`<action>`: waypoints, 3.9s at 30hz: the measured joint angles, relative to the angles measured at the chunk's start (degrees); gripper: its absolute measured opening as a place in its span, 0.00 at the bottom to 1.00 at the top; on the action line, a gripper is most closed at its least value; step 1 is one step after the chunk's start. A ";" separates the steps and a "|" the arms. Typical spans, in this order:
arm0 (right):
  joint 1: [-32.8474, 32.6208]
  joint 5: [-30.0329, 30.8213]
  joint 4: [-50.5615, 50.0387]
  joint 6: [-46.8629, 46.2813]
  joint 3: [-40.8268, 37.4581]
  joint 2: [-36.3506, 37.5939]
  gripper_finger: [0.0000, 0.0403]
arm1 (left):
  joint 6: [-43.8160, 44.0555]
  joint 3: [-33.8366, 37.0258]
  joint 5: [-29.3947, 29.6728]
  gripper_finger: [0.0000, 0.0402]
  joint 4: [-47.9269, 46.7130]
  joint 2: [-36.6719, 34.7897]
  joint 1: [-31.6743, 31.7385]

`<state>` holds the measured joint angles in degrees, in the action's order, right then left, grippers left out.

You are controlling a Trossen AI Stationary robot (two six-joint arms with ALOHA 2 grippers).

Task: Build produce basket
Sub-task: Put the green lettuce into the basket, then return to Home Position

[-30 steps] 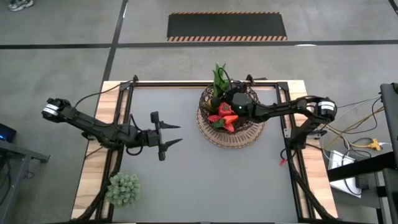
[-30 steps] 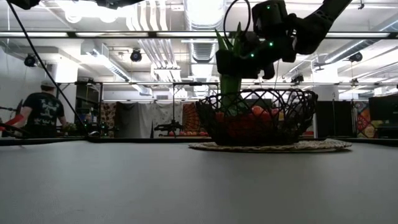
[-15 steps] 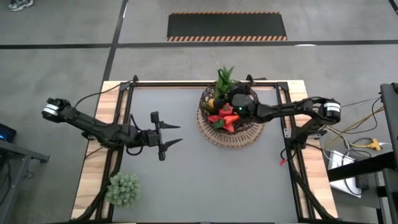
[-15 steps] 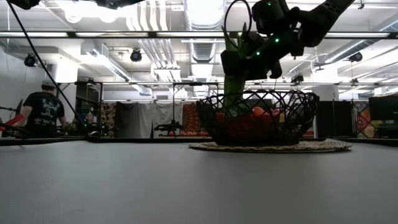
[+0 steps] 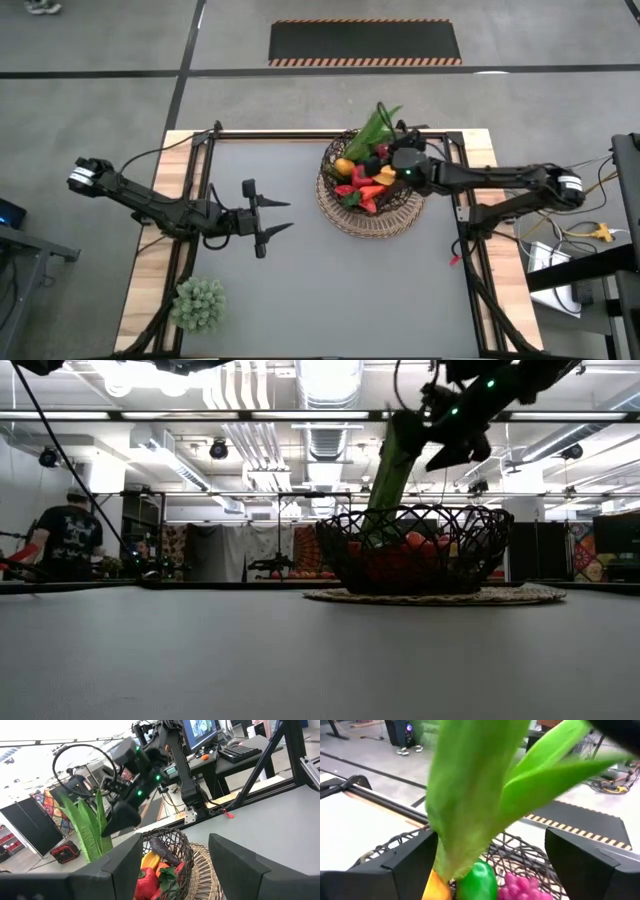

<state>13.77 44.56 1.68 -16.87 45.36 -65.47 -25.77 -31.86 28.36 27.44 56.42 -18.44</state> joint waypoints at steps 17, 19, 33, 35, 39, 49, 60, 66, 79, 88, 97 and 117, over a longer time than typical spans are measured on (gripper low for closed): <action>-8.65 -9.02 -24.40 -11.99 0.13 19.25 0.88 | 0.16 0.00 0.00 0.52 -0.05 0.00 0.00; -11.54 -9.37 -26.82 -12.92 -0.19 20.44 0.88 | 1.15 0.00 0.00 0.52 -0.07 0.00 0.04; -31.49 -6.46 -28.98 -14.65 -3.76 21.95 0.88 | 6.52 0.00 -0.26 0.53 -0.24 0.00 -0.18; -33.38 -6.51 -29.92 -14.61 -3.78 21.95 0.88 | 8.86 0.00 -0.54 0.52 -1.43 0.00 -0.82; -37.03 -6.52 -33.90 -14.99 -4.15 21.97 0.88 | 12.72 0.96 -2.40 0.52 -4.02 0.22 -3.84; -48.12 -4.26 -36.38 -13.25 -9.81 22.42 0.87 | 13.00 7.59 -2.01 0.52 -4.22 -5.14 -11.79; -52.64 -5.81 4.89 19.67 -26.52 29.59 0.82 | 13.36 19.03 -1.03 0.52 -0.41 -22.13 -7.08; -46.86 -25.52 25.74 35.61 -34.91 34.00 0.82 | 13.39 22.07 -1.03 0.52 0.78 -25.44 -4.55; -26.91 -40.23 27.85 37.50 -37.64 39.61 0.82 | 13.35 26.53 -1.06 0.52 7.42 -25.44 -2.28; -16.79 -46.17 27.78 35.42 -38.46 39.61 0.82 | 11.88 29.93 -1.07 0.52 9.59 -27.93 0.07; -12.58 -46.13 27.61 35.42 -38.91 40.98 0.82 | 11.76 31.34 -1.06 0.52 4.80 -32.79 0.48; -10.28 -45.82 13.69 37.80 -39.10 62.63 0.82 | 11.47 31.50 -0.91 0.52 3.02 -36.33 0.48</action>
<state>3.49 -1.26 15.37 20.93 6.26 -2.85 -14.31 -0.36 27.45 30.46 20.10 -17.96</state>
